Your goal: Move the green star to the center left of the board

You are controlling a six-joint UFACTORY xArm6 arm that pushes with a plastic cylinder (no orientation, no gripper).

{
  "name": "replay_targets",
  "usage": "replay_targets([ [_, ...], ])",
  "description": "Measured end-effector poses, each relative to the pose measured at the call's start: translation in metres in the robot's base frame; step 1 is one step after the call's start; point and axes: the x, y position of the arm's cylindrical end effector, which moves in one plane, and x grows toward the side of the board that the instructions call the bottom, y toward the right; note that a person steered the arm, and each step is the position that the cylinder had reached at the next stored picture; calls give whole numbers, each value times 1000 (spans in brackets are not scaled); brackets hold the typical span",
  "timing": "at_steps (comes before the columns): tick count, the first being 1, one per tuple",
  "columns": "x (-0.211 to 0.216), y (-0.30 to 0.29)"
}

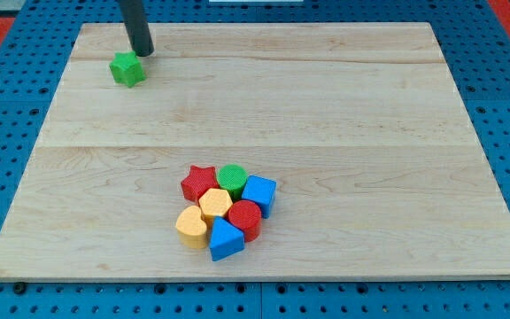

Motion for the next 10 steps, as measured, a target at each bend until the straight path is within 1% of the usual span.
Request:
replay_targets([
  [1, 36, -7],
  [2, 55, -42],
  [3, 35, -18],
  [4, 29, -46],
  [5, 55, -68],
  [6, 73, -62],
  [7, 68, -62],
  [8, 36, -64],
  [9, 58, -97],
  [10, 72, -74],
])
